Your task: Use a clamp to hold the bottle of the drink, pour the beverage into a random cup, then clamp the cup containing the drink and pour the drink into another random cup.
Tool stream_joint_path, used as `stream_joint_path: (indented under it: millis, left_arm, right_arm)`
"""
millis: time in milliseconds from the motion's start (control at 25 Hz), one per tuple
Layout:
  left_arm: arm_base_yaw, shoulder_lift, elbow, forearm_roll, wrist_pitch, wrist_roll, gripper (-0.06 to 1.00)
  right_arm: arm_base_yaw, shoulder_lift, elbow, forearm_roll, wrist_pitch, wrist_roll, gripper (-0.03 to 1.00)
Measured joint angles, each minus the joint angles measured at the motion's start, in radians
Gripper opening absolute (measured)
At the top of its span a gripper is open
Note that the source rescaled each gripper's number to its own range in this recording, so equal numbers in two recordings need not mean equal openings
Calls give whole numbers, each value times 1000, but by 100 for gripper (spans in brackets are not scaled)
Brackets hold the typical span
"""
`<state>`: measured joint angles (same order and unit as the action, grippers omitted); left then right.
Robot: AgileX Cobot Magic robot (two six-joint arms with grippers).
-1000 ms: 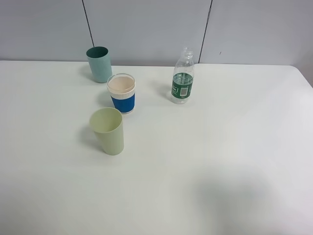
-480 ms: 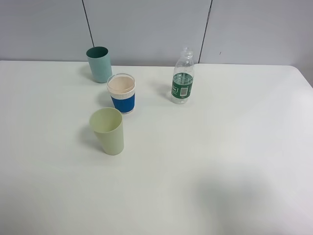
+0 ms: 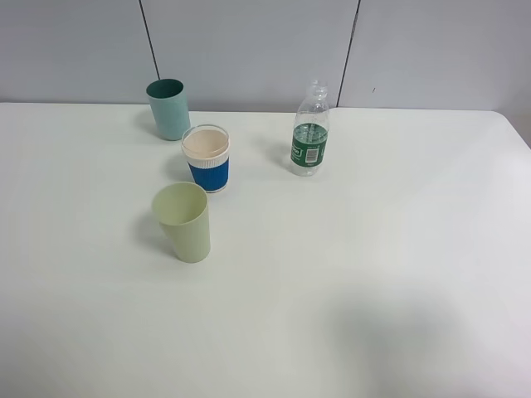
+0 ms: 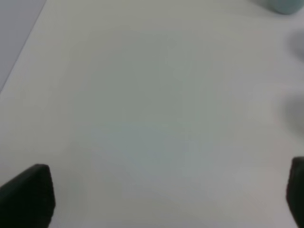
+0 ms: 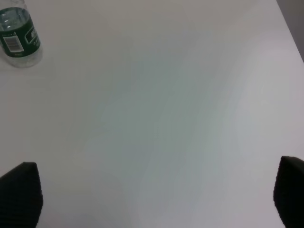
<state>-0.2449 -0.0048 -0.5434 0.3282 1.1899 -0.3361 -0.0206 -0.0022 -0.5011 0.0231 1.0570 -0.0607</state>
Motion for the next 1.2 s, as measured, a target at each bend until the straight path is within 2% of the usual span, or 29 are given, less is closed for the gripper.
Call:
stream_joint_path:
  millis: [520, 760, 1200]
  left_arm:
    - [0, 0, 0, -34, -9, 25, 97]
    - [0, 0, 17, -62, -116, 51, 97]
    - [0, 0, 36, -74, -113, 68, 97]
  right_arm:
    - [0, 0, 0, 0, 0, 0, 94]
    - [0, 0, 0, 0, 0, 0, 94]
    - [0, 0, 0, 0, 0, 0, 94]
